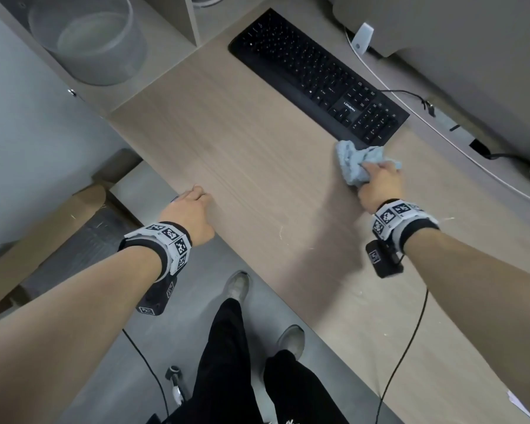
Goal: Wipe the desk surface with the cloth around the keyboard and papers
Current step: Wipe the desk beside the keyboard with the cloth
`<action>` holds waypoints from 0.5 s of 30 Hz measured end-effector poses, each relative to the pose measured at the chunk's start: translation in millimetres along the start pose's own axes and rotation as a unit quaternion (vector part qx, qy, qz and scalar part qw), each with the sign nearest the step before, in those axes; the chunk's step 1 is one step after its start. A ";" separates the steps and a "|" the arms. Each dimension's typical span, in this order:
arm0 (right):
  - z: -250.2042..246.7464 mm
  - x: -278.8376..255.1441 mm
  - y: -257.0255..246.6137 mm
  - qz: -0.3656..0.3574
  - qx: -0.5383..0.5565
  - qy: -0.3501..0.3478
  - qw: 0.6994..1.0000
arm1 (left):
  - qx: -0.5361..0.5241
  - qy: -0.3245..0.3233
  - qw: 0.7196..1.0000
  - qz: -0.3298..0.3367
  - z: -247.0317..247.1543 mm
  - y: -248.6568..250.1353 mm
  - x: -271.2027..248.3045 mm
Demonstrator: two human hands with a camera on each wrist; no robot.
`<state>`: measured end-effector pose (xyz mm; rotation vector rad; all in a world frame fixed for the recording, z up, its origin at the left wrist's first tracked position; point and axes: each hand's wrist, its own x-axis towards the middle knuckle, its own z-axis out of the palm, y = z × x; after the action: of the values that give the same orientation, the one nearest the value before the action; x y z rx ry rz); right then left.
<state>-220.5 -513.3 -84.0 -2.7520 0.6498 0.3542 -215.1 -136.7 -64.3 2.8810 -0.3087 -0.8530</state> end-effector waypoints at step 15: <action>61.2 -121.7 -110.7 -0.264 0.072 -0.166 0.947 | -0.027 0.004 1.000 -0.007 8.9 -0.6 -1.2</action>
<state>-284.9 -350.1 -79.6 -2.5075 -0.1447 0.5924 -220.9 -136.3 -71.2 2.8401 -0.2601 -0.8388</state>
